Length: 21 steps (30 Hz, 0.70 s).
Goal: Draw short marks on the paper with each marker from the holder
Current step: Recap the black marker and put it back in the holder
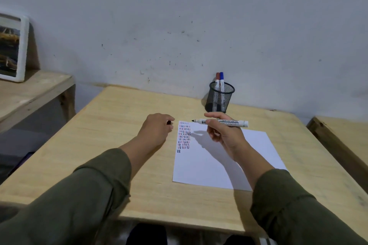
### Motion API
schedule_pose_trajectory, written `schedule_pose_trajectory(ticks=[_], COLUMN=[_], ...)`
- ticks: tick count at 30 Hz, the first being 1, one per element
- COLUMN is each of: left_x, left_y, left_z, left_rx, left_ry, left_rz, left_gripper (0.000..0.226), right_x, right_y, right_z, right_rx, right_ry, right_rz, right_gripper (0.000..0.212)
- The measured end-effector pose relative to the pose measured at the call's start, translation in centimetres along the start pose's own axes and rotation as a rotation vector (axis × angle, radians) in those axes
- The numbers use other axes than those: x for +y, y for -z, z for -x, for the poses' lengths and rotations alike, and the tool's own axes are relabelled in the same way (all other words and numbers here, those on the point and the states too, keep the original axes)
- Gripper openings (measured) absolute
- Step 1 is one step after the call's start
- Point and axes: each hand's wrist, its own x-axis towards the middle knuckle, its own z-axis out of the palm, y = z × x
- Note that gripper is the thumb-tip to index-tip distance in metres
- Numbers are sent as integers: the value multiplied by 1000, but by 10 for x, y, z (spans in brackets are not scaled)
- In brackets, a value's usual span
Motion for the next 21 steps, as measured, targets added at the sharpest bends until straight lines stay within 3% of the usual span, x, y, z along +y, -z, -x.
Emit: schedule_pose_trajectory(ticks=[5, 9, 21], left_x=[8, 38, 83], left_y=[-2, 10, 28], left_z=[-8, -13, -25], left_rx=[74, 123, 79], left_ry=[29, 2, -66], left_rz=[131, 351, 604], left_gripper=[15, 19, 26], right_x=[-8, -19, -50], right_y=[8, 10, 12], right_z=[-10, -18, -29], right_rx=[8, 4, 14], right_ry=[-1, 23, 94], right_rz=[-19, -34, -62], right_gripper=[16, 16, 13])
